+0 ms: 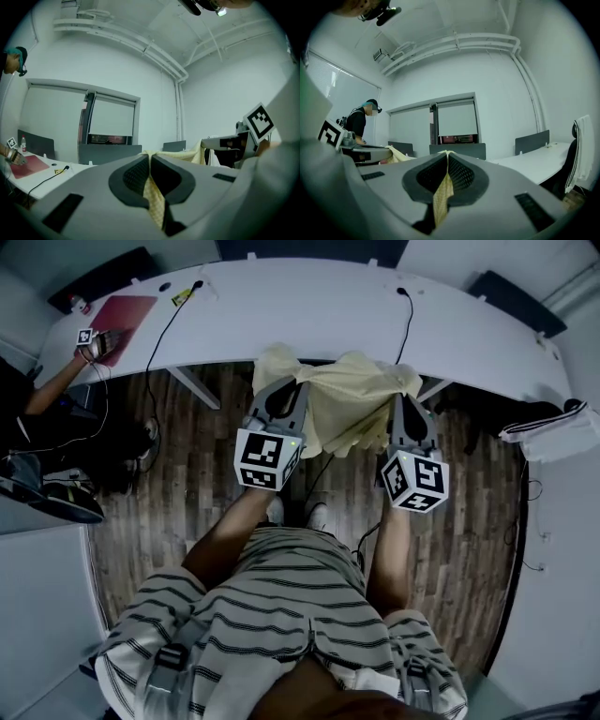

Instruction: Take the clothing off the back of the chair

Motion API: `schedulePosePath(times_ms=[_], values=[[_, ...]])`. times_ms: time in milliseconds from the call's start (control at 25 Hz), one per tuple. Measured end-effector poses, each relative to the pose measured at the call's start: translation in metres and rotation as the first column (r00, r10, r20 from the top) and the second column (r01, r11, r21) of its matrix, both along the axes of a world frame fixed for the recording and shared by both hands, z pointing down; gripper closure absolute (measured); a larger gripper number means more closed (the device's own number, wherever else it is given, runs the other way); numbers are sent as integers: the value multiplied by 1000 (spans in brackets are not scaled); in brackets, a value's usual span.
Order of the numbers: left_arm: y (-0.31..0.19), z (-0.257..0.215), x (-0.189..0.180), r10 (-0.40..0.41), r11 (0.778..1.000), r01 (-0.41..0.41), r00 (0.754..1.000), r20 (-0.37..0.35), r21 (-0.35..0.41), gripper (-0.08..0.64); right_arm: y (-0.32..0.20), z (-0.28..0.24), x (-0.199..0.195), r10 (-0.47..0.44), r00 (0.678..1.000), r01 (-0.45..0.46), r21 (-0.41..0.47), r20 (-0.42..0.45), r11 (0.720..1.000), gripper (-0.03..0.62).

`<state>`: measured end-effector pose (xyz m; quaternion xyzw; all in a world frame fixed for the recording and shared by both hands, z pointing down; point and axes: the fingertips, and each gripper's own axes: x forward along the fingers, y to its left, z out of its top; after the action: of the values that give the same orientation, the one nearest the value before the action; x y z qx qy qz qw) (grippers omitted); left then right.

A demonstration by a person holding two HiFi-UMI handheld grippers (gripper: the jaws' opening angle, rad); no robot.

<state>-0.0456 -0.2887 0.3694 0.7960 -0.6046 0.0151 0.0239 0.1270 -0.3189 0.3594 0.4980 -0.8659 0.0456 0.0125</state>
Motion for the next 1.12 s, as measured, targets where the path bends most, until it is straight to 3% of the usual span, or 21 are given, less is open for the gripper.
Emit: schedulePosePath(times_ms=[1120], values=[[21, -102, 10, 33, 981, -27, 999, -28, 191, 532, 29, -99, 8, -10, 999, 3, 166, 41, 986, 568]])
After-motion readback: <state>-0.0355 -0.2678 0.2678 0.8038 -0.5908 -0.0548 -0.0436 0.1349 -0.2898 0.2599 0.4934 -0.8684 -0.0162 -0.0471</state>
